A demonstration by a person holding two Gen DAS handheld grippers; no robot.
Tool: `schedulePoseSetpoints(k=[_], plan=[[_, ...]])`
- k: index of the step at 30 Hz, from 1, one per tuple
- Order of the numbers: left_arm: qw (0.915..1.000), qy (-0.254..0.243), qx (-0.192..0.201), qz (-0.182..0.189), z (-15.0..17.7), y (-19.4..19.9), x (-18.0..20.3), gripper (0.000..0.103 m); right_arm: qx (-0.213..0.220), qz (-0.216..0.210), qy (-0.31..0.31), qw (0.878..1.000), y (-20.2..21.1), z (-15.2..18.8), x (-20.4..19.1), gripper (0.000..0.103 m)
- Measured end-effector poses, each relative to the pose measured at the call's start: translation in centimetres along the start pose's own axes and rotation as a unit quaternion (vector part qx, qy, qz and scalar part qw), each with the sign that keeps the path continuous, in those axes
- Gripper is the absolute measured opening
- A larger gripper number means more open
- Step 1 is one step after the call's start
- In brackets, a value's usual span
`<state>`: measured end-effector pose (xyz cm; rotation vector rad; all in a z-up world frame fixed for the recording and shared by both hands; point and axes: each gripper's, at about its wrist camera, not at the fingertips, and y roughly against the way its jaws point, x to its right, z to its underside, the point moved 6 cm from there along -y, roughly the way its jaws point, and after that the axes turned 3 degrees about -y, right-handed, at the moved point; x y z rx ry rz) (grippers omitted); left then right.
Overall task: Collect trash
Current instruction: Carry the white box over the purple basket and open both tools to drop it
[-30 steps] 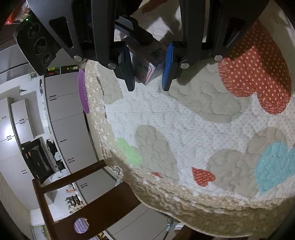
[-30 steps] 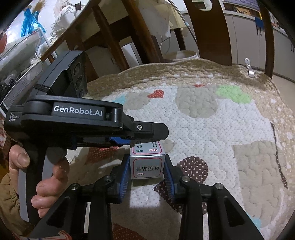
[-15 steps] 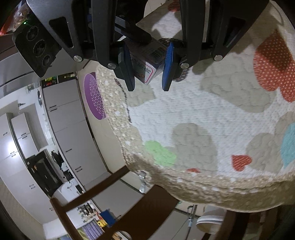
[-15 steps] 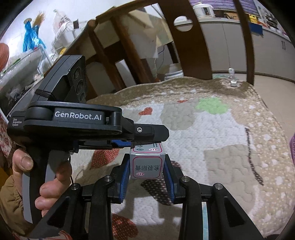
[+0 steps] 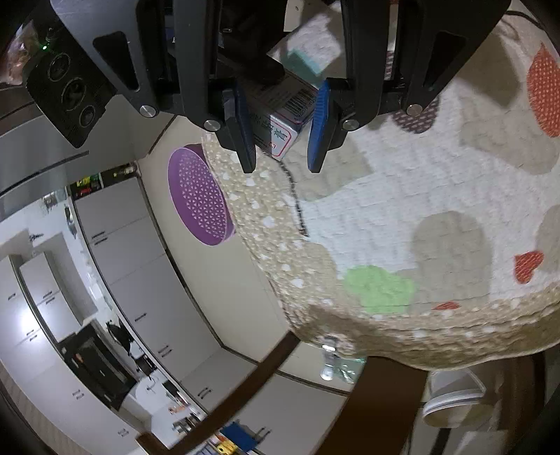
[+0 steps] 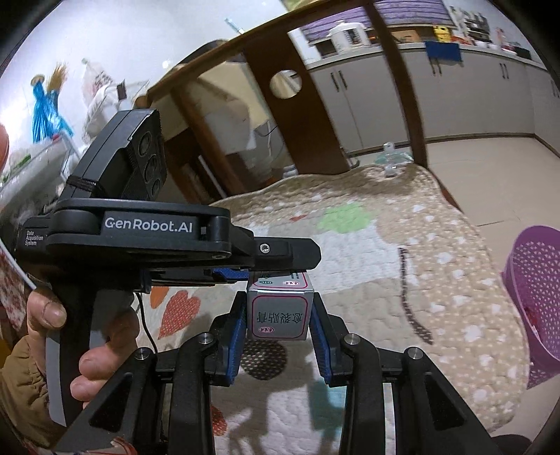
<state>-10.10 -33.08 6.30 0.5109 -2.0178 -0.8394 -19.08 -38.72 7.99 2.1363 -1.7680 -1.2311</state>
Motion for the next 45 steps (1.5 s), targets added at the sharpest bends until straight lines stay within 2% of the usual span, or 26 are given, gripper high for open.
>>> schedulePoseSetpoints(k=[7, 13, 23, 30, 37, 45], plan=[[0.9994, -0.03, -0.013, -0.013, -0.2, -2.1, 2.9, 0.029, 0.018, 0.007, -0.028, 0.999, 1.8, -0.3, 2.8, 0.037], [0.9985, -0.044, -0.019, -0.028, -0.1, -2.9, 3.8, 0.029, 0.023, 0.009, -0.04, 0.999, 2.7, -0.1, 3.9, 0.037], [0.9982, -0.05, -0.031, -0.007, -1.1, -4.7, 5.9, 0.029, 0.036, 0.021, -0.05, 0.998, 4.0, -0.4, 5.3, 0.037], [0.9953, -0.082, -0.048, 0.018, -2.4, -8.7, 10.5, 0.029, 0.062, 0.053, -0.074, 0.994, 6.7, -1.2, 9.1, 0.036], [0.9892, -0.13, -0.063, 0.023, -2.9, -11.9, 15.1, 0.029, 0.092, 0.085, -0.105, 0.987, 9.8, -1.4, 13.7, 0.036], [0.9848, -0.154, -0.076, 0.023, -3.8, -14.2, 17.4, 0.029, 0.114, 0.103, -0.124, 0.98, 11.3, -1.9, 16.5, 0.036]])
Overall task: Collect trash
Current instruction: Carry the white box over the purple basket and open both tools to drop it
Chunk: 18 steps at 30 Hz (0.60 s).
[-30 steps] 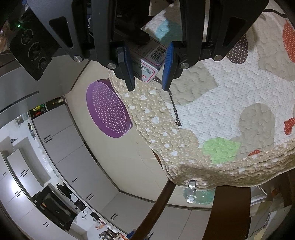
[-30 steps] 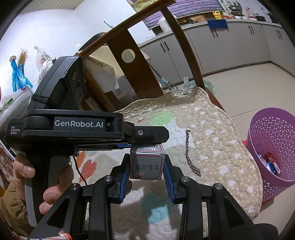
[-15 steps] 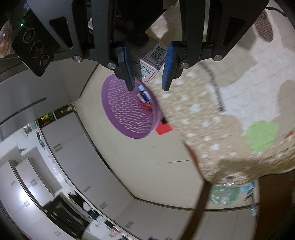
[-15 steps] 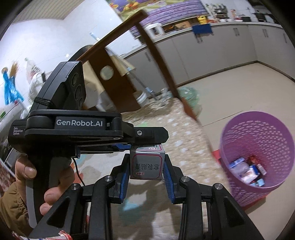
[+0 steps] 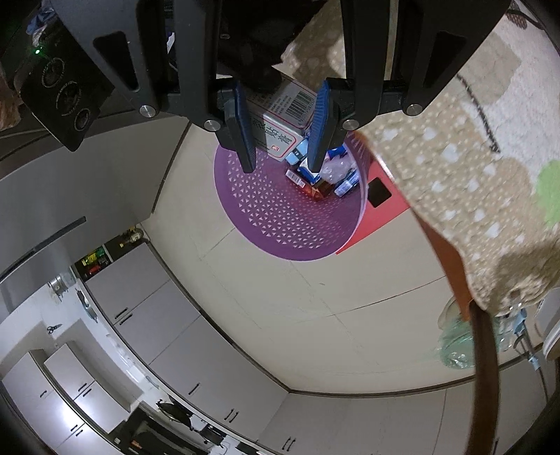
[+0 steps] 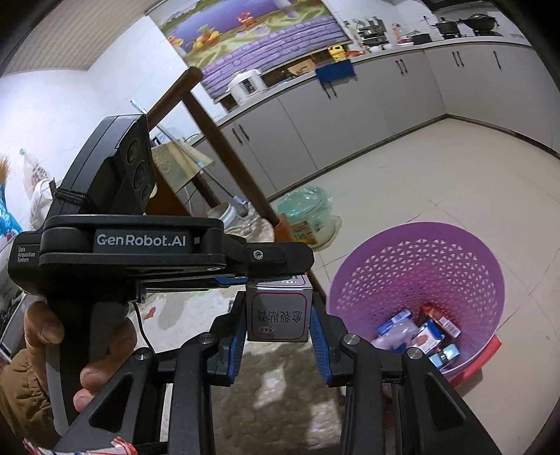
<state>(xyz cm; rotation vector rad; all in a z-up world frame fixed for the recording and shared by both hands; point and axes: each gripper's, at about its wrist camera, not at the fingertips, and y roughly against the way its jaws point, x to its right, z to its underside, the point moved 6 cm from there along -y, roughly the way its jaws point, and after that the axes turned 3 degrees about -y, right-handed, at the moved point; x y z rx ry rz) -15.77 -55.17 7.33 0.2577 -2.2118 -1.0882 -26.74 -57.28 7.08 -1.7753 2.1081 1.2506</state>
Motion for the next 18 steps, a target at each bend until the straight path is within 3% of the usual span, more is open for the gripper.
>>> schedulePoseSetpoints(k=[7, 18], plan=[[0.9998, -0.004, -0.014, 0.015, -1.7, -1.9, 0.8, 0.029, 0.022, 0.019, -0.004, 1.0, 0.1, -1.2, 1.5, 0.036], [0.9989, -0.021, -0.043, 0.004, -3.7, -6.5, 1.7, 0.029, 0.037, 0.05, -0.043, 0.997, -0.5, -1.9, 4.9, 0.036]])
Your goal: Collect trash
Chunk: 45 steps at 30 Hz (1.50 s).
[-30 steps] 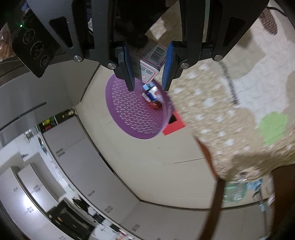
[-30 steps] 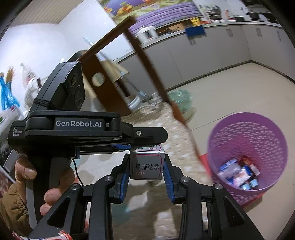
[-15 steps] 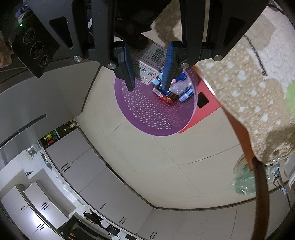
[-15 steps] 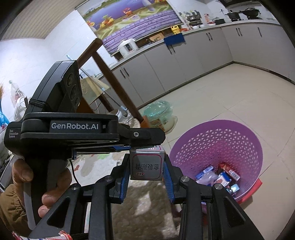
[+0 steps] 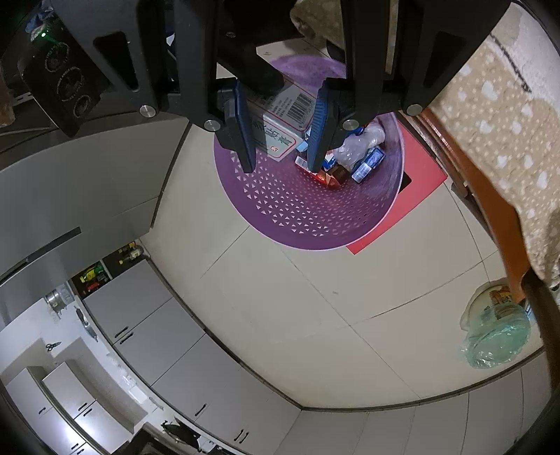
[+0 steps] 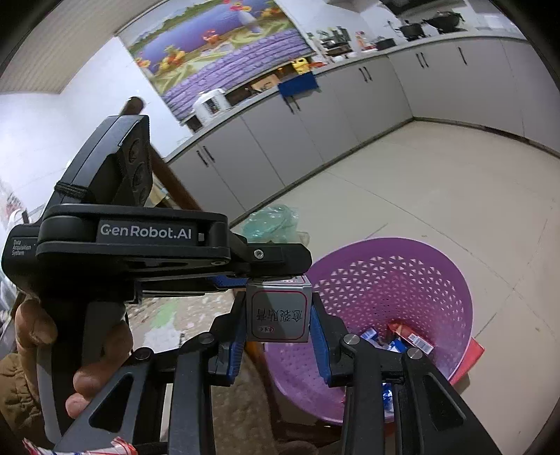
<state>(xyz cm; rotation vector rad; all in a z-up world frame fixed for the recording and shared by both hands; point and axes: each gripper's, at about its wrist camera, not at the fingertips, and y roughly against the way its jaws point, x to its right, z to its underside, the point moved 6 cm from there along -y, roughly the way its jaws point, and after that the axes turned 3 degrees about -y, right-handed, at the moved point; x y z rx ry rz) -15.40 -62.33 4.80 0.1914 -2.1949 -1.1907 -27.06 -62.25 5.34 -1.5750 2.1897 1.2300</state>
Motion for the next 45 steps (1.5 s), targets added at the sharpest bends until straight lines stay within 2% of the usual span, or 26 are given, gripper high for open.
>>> schedulePoseSetpoints(k=[2, 4, 5, 6, 7, 9, 14, 18, 23, 30, 37, 43, 45], plan=[[1.0, 0.005, -0.002, -0.004, -0.2, -0.7, -0.2, 0.029, -0.002, 0.007, -0.008, 1.0, -0.3, 0.0, 0.7, 0.036], [0.9999, 0.014, -0.003, -0.007, -0.2, -1.0, -0.5, 0.036, -0.005, 0.016, -0.015, 1.0, -0.5, 0.0, 1.2, 0.039], [0.9998, 0.02, -0.001, -0.004, -0.2, -1.1, -0.8, 0.044, -0.006, 0.024, -0.02, 0.999, -0.5, 0.0, 1.6, 0.039], [0.9997, 0.025, 0.002, -0.004, -0.1, -1.1, -1.1, 0.05, -0.007, 0.026, -0.026, 0.999, -0.7, -0.1, 1.9, 0.044], [0.9996, 0.028, 0.006, -0.007, -0.1, -0.9, -1.5, 0.052, -0.005, 0.029, -0.032, 0.999, -0.6, -0.1, 2.2, 0.054], [0.9992, 0.037, 0.01, -0.008, 0.0, -0.6, -2.0, 0.053, 0.001, 0.035, -0.038, 0.999, -0.5, -0.4, 2.3, 0.064], [0.998, 0.055, 0.027, -0.012, 0.6, 1.2, -3.3, 0.067, 0.0, 0.042, -0.042, 0.998, -0.5, -0.3, 2.5, 0.065], [0.997, 0.062, 0.04, -0.022, 1.6, 3.0, -4.1, 0.072, 0.002, 0.051, -0.039, 0.998, -0.3, -0.3, 2.5, 0.067], [0.9942, 0.052, 0.07, -0.063, 3.7, 6.1, -5.0, 0.08, 0.007, 0.068, -0.033, 0.997, 0.2, 0.0, 2.9, 0.068], [0.9781, 0.049, 0.134, -0.152, 7.3, 11.5, -6.1, 0.082, 0.027, 0.115, -0.014, 0.993, 1.5, 0.2, 2.3, 0.071], [0.9633, 0.055, 0.166, -0.204, 10.4, 15.6, -6.5, 0.084, 0.011, 0.128, 0.001, 0.992, 4.2, 1.7, 0.4, 0.075], [0.9497, 0.04, 0.193, -0.243, 12.9, 18.9, -5.6, 0.085, 0.008, 0.13, 0.023, 0.991, 7.3, 2.5, -2.1, 0.079], [0.9448, 0.031, 0.205, -0.254, 13.4, 20.0, -5.3, 0.088, 0.011, 0.13, 0.03, 0.991, 8.2, 2.5, -3.1, 0.08]])
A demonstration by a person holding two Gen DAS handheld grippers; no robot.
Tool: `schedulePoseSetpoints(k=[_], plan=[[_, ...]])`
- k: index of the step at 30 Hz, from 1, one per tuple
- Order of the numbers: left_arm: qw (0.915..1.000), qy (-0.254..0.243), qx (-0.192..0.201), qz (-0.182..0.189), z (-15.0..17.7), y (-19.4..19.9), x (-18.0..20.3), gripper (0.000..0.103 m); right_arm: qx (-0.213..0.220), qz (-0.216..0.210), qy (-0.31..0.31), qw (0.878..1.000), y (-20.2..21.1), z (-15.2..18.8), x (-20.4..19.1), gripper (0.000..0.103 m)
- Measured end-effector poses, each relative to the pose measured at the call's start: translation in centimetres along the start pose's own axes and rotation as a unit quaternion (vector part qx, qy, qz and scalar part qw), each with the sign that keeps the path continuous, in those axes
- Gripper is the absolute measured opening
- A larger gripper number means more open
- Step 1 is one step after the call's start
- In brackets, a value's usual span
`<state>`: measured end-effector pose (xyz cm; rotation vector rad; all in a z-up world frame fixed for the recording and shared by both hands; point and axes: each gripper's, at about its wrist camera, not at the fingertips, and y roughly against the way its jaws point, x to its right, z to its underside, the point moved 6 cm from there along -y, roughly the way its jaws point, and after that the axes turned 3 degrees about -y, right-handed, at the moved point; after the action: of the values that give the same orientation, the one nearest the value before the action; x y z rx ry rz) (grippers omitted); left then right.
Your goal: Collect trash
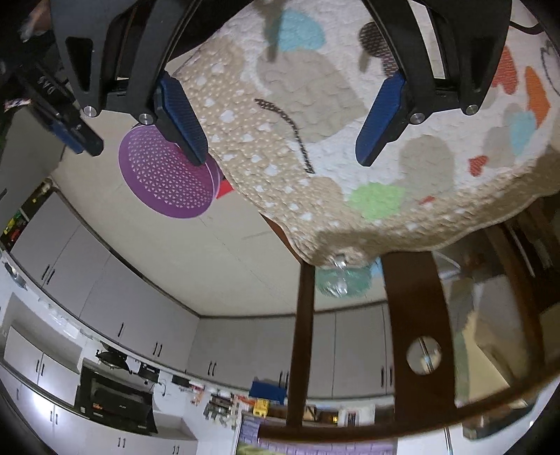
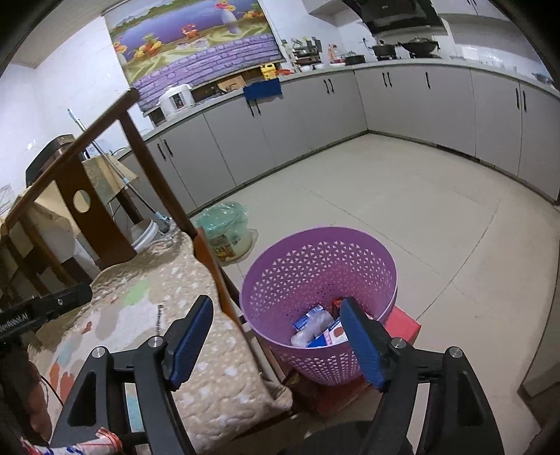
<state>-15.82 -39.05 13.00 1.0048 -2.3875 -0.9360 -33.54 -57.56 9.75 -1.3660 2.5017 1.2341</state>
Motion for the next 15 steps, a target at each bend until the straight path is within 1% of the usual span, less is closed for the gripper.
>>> schedulePoseSetpoints(k=[7, 11, 15], plan=[[0.9966, -0.031, 0.062, -0.044, 0.1, 4.6, -0.4, 0.096, 0.01, 0.005, 0.033, 0.999, 2.6, -0.5, -2.9, 0.085], [0.9938, -0.041, 0.083, -0.062, 0.1, 5.9, -0.5, 0.099, 0.006, 0.008, 0.041, 0.999, 3.4, -0.3, -3.7, 0.085], [0.9926, -0.039, 0.088, -0.074, 0.0, 6.6, -0.6, 0.1, 0.002, 0.011, 0.044, 0.999, 3.9, -0.1, -4.1, 0.086]])
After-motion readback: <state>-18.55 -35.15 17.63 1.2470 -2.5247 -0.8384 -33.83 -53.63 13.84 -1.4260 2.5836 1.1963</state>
